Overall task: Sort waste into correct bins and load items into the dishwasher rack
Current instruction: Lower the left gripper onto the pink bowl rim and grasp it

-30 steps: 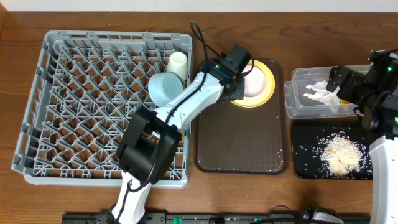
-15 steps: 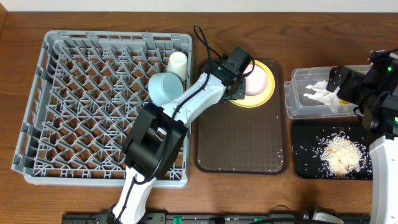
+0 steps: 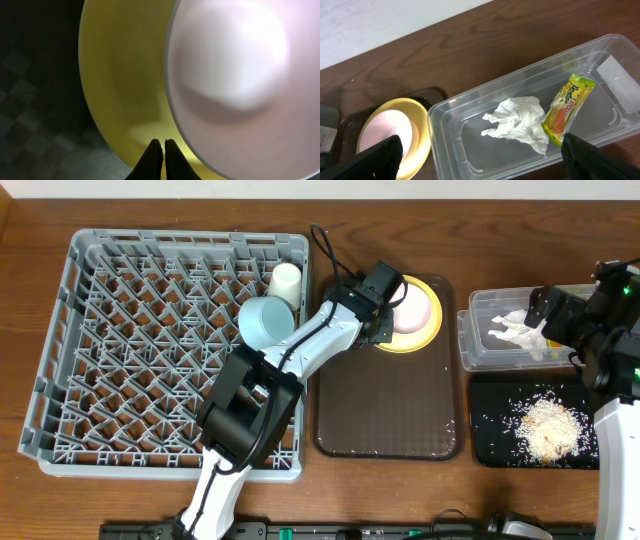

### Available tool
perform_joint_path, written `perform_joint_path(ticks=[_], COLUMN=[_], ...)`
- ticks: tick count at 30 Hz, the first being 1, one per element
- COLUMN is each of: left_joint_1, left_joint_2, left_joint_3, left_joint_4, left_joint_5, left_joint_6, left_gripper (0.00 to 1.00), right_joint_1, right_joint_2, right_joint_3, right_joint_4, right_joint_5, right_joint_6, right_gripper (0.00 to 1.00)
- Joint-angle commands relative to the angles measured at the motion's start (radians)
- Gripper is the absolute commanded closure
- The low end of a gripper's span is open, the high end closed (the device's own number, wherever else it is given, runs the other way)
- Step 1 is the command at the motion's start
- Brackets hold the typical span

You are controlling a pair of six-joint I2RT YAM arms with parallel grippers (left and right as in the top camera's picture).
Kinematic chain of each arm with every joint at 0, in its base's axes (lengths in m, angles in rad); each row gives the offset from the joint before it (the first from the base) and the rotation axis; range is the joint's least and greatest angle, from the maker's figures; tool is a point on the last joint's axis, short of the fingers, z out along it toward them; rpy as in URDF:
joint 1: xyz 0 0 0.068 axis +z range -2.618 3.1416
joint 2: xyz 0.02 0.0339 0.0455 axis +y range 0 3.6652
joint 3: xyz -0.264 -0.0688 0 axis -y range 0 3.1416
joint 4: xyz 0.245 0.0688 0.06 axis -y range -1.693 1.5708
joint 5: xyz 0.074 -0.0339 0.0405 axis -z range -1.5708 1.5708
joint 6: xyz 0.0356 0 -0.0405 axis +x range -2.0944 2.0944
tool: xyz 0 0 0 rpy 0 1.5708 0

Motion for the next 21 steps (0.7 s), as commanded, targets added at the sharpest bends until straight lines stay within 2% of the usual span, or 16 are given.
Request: perform_joint_path(ticks=[1, 16, 21], left_joint_1=[-0.001, 0.0, 0.0], left_joint_2=[0.013, 0.012, 0.01], left_joint_3=[-0.008, -0.008, -0.008], left_joint_4=[-0.012, -0.131, -0.215], left_joint_5=[-0.016, -0.015, -0.003], left_joint_6=[-0.001, -0.001, -0.002], left_gripper=[0.91, 0.91, 0.91], right_joint_1=[-0.004, -0.004, -0.004], right_joint_2=[-0.003, -0.003, -0.003], right_joint_3=[0.017, 0.017, 0.017], right_joint_4=[-0.001, -0.001, -0.001], right_joint_5=[-0.005, -0.005, -0.005], right_joint_6=[-0.01, -0.01, -0.01], right_gripper=[0.01, 0.01, 0.01])
